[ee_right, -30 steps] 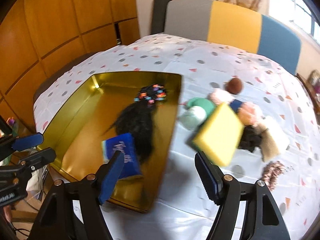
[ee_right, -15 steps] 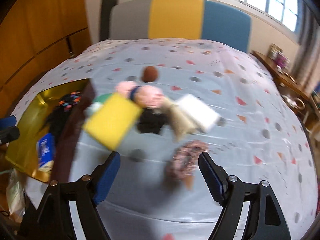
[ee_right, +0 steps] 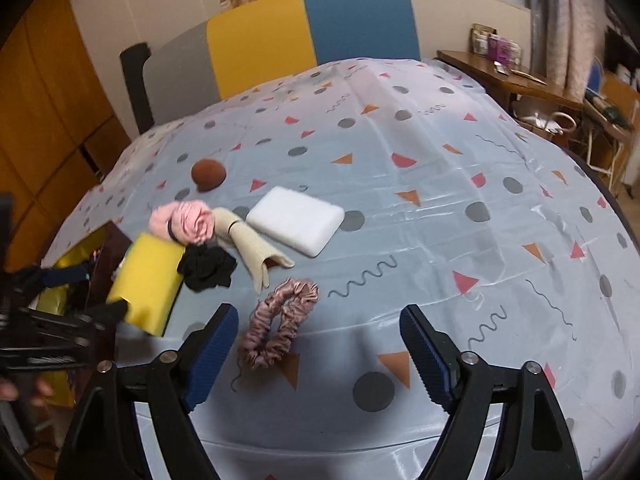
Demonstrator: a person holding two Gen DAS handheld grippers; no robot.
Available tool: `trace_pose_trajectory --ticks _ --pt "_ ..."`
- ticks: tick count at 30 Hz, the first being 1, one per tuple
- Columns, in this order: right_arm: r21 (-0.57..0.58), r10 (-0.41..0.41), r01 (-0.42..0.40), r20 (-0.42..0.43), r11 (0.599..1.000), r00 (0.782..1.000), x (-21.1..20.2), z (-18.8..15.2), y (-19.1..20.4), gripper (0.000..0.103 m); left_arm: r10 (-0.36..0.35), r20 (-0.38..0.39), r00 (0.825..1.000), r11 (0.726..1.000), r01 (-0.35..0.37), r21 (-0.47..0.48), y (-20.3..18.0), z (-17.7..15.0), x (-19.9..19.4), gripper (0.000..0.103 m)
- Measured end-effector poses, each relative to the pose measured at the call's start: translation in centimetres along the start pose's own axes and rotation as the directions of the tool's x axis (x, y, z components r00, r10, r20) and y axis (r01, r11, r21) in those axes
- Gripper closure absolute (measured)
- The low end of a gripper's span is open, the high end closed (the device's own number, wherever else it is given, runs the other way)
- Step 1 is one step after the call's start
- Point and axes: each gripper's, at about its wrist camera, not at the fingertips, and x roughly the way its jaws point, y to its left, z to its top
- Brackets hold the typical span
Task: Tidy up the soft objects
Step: 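Reach the left tool to the yellow sponge and grasp it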
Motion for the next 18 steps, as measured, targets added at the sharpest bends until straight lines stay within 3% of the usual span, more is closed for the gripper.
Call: trace_pose_trajectory --ticks 5,9,13,16,18 --pt "0.018 0.019 -0.019 -0.002 1.0 1.0 -0.1 0.2 -0.2 0.016 0.049 -0.042 0.998 0.999 -0.049 0.008 -0.6 1.0 2.7 0.0" --pt "0.004 0.017 -0.017 0.013 1.0 1.0 -0.4 0.3 0.1 0.014 0.05 -0.086 0.995 0.999 -0.051 -0.003 -0.5 1.3 4.4 0.0" --pt "0.007 0.008 -0.008 0.018 1.0 1.0 -0.4 0.3 -0.2 0.013 0.133 -0.077 0.988 0.991 -0.13 0.039 -1.0 1.2 5.0 0.032" --pt "0.01 0.003 -0.003 0.012 1.0 1.0 -0.3 0.3 -0.3 0.014 0.071 -0.046 0.996 0.997 -0.071 0.013 -0.8 0.8 4.0 0.035" --pt "0.001 -0.009 0.009 0.008 1.0 1.0 -0.1 0.2 -0.2 0.013 0.069 -0.009 0.998 0.997 -0.069 0.019 -0.7 0.4 3.1 0.036"
